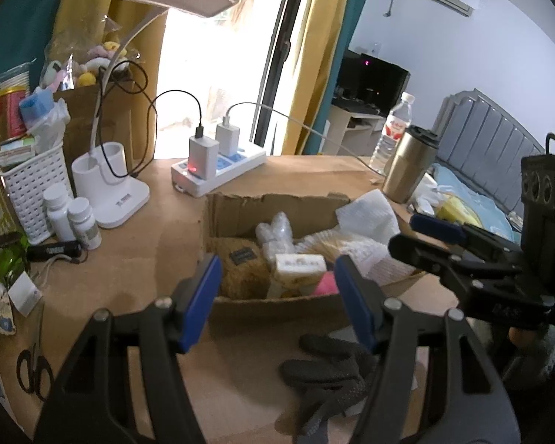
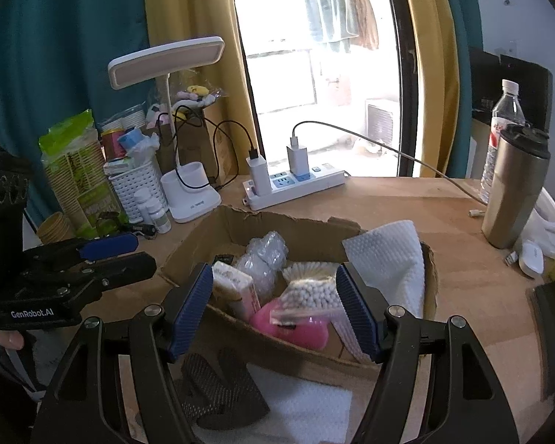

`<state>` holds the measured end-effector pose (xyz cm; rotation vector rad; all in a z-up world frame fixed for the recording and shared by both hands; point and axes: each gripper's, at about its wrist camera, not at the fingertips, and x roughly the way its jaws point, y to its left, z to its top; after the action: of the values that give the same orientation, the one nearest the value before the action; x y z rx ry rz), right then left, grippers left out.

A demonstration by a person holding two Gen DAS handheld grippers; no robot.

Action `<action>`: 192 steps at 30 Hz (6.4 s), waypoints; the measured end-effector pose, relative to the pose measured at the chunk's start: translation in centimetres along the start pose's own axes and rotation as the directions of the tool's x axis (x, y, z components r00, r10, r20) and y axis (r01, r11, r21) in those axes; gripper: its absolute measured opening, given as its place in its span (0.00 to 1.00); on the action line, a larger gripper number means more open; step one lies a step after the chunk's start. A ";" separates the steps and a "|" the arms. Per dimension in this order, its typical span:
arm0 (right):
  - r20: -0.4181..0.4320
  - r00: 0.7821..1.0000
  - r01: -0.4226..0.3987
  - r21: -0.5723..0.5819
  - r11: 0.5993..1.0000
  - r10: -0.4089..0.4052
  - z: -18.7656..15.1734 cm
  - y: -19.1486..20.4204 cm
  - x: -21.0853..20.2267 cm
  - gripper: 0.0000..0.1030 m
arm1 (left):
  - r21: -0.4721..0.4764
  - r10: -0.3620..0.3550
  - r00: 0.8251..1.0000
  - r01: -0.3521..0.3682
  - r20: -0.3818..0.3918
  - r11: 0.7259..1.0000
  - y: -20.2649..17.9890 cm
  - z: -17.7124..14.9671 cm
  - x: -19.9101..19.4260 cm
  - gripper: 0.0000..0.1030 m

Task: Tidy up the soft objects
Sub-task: 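Grasp the grey dotted gloves with the left tool while the right tool grasps the white cloth, then carry the gloves and white cloth over the box with both tools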

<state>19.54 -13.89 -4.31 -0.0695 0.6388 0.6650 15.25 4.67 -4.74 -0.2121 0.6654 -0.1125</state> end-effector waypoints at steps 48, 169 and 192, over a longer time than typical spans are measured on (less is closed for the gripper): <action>-0.041 0.999 0.007 0.105 0.994 -0.003 -8.1 -4.9 -4.2 0.70 | 0.013 0.056 0.968 -0.054 -0.243 0.998 -5.9 -9.0 3.4 0.64; 0.011 0.998 0.058 -0.029 0.998 -0.057 -2.9 -1.4 -5.3 0.10 | 0.048 -0.033 0.999 0.032 0.010 0.998 -5.1 -2.1 -5.5 0.26; 0.026 0.998 0.066 -0.050 0.997 -0.065 1.3 -1.7 -2.5 0.10 | 0.104 0.018 0.999 -0.022 0.043 0.994 -3.1 1.4 -2.6 0.26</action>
<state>19.74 -16.28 -2.11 -0.1285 0.5940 0.6178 13.99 2.36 -1.36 -0.1063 0.6175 -0.1230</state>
